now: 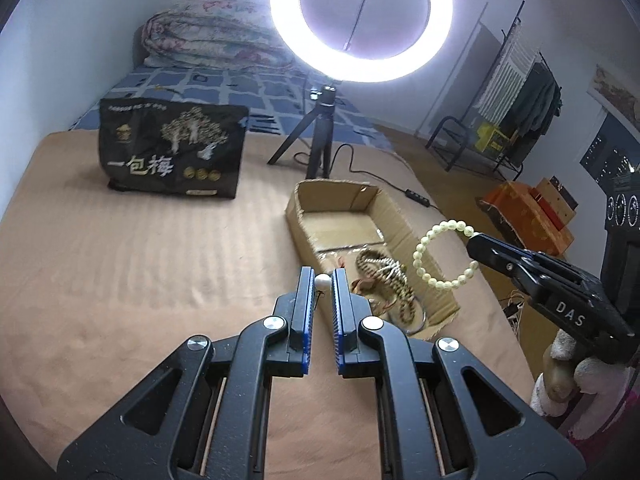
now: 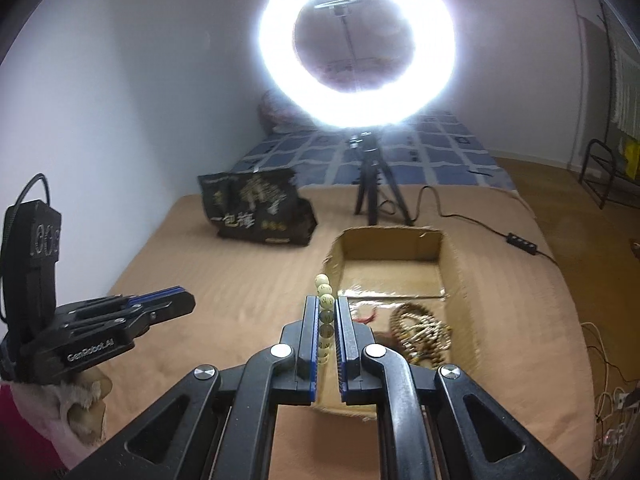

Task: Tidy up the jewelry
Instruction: 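Carry the pearl and yellow bracelet into the box and open both grippers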

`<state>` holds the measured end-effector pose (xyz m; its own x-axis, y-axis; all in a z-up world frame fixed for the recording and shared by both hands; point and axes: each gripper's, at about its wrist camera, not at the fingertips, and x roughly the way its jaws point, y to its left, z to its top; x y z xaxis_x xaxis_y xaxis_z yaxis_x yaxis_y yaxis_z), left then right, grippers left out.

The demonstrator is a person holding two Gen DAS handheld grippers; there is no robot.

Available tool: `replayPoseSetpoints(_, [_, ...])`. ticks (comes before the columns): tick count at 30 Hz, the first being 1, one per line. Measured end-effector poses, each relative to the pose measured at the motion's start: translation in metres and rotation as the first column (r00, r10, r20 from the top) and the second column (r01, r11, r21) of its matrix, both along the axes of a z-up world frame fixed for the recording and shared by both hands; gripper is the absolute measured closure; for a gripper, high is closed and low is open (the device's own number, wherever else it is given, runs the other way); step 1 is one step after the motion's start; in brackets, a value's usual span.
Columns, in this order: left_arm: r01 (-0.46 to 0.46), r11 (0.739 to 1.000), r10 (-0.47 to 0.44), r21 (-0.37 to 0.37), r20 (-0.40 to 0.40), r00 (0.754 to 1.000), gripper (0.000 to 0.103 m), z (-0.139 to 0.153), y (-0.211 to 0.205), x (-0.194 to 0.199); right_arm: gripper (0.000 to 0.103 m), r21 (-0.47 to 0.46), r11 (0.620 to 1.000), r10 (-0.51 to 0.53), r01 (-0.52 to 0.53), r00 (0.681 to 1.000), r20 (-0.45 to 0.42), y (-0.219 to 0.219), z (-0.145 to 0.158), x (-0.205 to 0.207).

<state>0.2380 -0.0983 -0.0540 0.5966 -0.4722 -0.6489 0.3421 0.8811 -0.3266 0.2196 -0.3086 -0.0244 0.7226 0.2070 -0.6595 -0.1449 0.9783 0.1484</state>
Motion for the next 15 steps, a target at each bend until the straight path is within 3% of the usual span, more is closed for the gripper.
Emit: replayPoseSetpoints(15, [0.017,0.999,-0.017,0.034,0.000,1.000,0.096,-0.018,-0.060,0.034,0.098,-0.013,0.996,-0.088,0.088,0.995,-0.050,-0.042,-0.018,0.048])
